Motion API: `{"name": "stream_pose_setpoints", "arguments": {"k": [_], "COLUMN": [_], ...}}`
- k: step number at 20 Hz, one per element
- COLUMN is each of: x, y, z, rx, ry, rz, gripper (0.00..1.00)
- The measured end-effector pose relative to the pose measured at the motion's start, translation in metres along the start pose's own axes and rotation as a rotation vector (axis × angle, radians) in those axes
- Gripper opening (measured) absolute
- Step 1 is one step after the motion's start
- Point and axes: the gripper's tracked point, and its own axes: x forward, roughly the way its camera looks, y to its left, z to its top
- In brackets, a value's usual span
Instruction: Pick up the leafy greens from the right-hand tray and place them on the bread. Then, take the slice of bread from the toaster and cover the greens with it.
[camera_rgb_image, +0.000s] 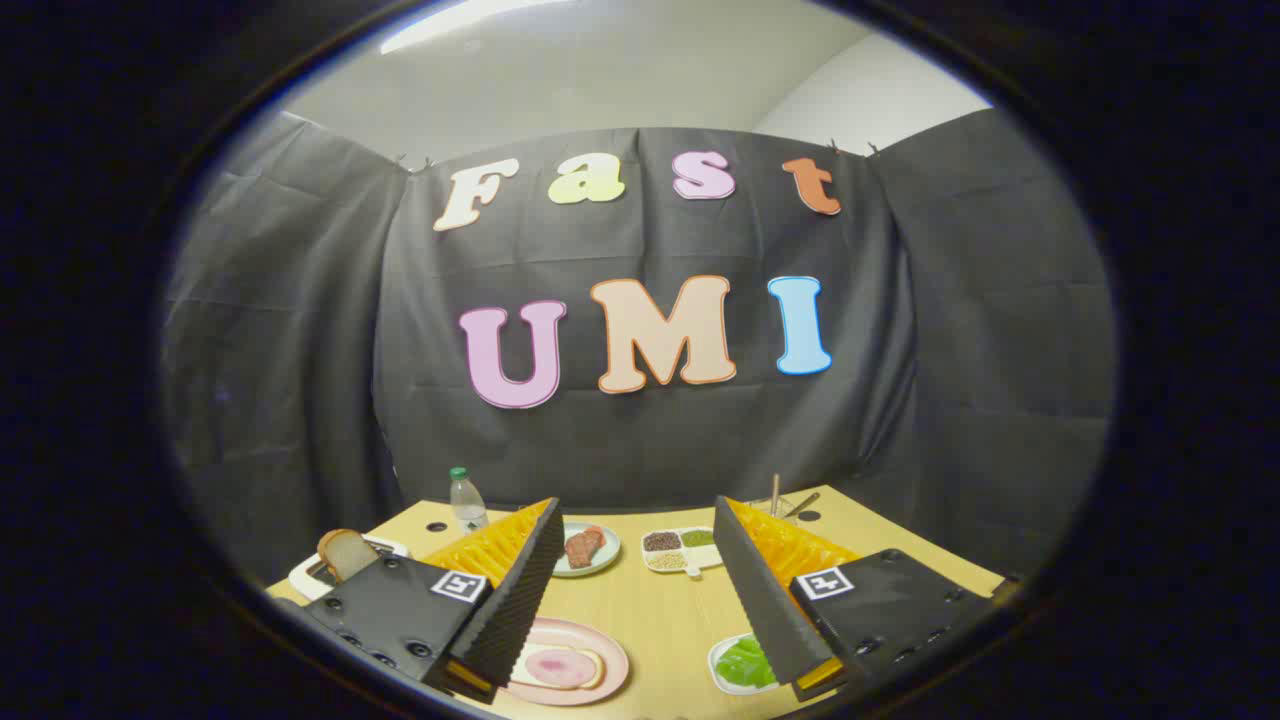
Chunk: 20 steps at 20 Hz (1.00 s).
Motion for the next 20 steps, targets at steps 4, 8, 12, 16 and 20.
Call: {"name": "stream_pose_setpoints", "arguments": {"k": [4, 8, 12, 16, 20], "x": [0.001, 0.003, 0.007, 0.012, 0.016], "y": [-0.003, -0.010, -0.016, -0.020, -0.021], "z": [0.001, 0.003, 0.002, -0.006, -0.028], "rx": [-0.008, 0.010, 0.009, 0.005, -0.010], "ry": [0.004, -0.005, 0.002, 0.031, 0.086], "rz": [0.001, -0.009, -0.020, -0.021, -0.008], "gripper": [0.96, 0.96, 0.96, 0.96, 0.96]}}
